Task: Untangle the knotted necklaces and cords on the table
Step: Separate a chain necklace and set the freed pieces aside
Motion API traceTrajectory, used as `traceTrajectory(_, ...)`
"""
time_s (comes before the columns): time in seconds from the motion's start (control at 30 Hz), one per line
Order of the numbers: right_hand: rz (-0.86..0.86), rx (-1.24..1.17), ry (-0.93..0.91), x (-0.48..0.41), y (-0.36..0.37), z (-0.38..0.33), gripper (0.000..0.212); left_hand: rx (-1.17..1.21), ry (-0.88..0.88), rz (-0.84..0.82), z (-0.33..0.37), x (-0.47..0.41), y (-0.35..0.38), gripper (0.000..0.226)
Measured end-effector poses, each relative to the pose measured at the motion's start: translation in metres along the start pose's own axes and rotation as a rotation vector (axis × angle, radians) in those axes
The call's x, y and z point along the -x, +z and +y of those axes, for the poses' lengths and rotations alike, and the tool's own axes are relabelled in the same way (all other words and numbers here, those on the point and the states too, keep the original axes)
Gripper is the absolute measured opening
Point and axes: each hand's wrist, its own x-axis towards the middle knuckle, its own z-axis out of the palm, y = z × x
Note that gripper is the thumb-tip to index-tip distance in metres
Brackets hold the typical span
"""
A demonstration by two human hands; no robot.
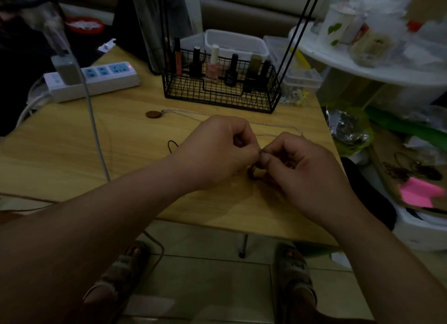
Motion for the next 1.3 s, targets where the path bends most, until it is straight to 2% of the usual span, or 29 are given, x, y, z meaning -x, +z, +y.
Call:
traceTrajectory(0.23,0.123,-0.034,0.000,0.000,0.003,0.002,0.013,0.045,-0.048,0.009,0.003,0.001,0.003,0.004)
traceTrajectory(0.3,0.145,0.059,-0.046,0.002,0.005,0.001,0.012,0.013,-0.032,0.020,0.001,0.000,0.005,0.006)
traceTrajectory(0.43,0.149,0.396,-0.203,-0.001,0.007,0.001,0.006,-0.137,0.023,0.041,-0.003,0.002,0.006,0.007)
traceTrajectory(0.5,0.153,0.418,-0.227,-0.003,0.009,0.001,0.003,-0.166,0.038,0.050,-0.003,0.002,0.005,0.007)
traceTrajectory(0.57,0.170,0.306,-0.186,-0.004,0.011,0.000,0.002,-0.115,0.014,0.063,-0.003,0.002,0.004,0.006)
traceTrajectory(0.73,0.155,-0.356,0.244,-0.003,0.012,-0.009,0.011,0.209,-0.142,0.035,0.001,-0.001,0.004,0.007)
traceTrajectory(0.8,0.112,-0.509,0.339,-0.004,0.012,-0.010,0.015,0.268,-0.161,0.030,0.001,-0.001,0.004,0.008)
traceTrajectory(1.0,0.112,-0.422,0.262,-0.005,0.007,-0.008,0.007,0.299,-0.124,-0.042,0.005,0.002,0.004,0.009)
traceTrajectory(1.3,0.089,-0.211,0.158,-0.002,0.001,-0.005,0.006,-0.037,0.053,0.011,0.000,0.002,0.003,0.006)
